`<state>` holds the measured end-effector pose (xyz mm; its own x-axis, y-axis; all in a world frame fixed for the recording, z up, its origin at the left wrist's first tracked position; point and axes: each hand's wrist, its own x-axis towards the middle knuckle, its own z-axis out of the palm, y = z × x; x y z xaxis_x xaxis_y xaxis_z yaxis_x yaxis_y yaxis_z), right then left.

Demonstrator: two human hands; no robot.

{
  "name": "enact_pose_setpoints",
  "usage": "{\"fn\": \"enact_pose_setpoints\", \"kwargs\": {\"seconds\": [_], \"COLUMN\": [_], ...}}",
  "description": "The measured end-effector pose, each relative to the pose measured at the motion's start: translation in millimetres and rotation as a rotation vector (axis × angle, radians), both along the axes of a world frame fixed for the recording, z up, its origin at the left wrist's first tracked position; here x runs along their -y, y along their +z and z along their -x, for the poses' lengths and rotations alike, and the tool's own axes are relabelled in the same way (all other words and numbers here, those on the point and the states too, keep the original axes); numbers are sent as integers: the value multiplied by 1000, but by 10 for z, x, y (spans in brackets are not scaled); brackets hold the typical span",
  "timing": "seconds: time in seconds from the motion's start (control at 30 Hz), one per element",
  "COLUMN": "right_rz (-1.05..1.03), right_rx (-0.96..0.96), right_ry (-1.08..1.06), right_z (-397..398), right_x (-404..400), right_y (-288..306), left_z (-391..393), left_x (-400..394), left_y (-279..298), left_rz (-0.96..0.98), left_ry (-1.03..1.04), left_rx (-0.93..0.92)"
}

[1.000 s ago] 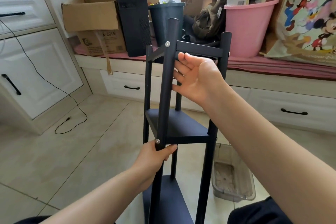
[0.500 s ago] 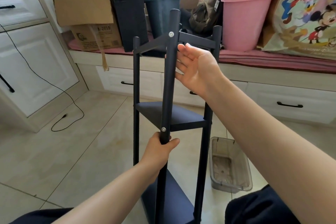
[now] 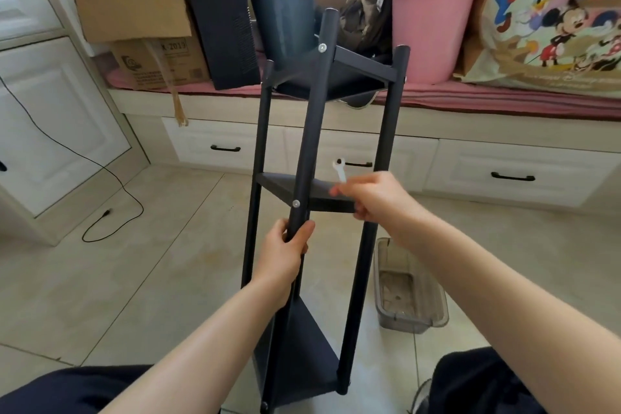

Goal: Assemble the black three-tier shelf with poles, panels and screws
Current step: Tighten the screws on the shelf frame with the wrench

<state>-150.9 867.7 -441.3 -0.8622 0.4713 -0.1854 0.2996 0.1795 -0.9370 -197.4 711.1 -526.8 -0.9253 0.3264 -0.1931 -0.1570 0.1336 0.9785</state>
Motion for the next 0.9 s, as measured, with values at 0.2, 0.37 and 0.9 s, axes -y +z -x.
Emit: {"fn": "enact_pose_setpoints", "kwargs": {"seconds": [0.2,0.37,0.9], "right_rz": [-27,-9,-149], "right_rx": [5,-30,56], "right_ry": [1,-24,162], "right_z": [-329,-286,177], "right_x": [207,394,519], "right_y": [-596,-791,-772], "left_z": [-155,-205,6], "left_x": [41,171,150], "left_y": [-75,-99,-118], "left_rz": [-50,-72,-92], "left_ry": [30,89,46], "left_rx": [-66,-311,-323]}}
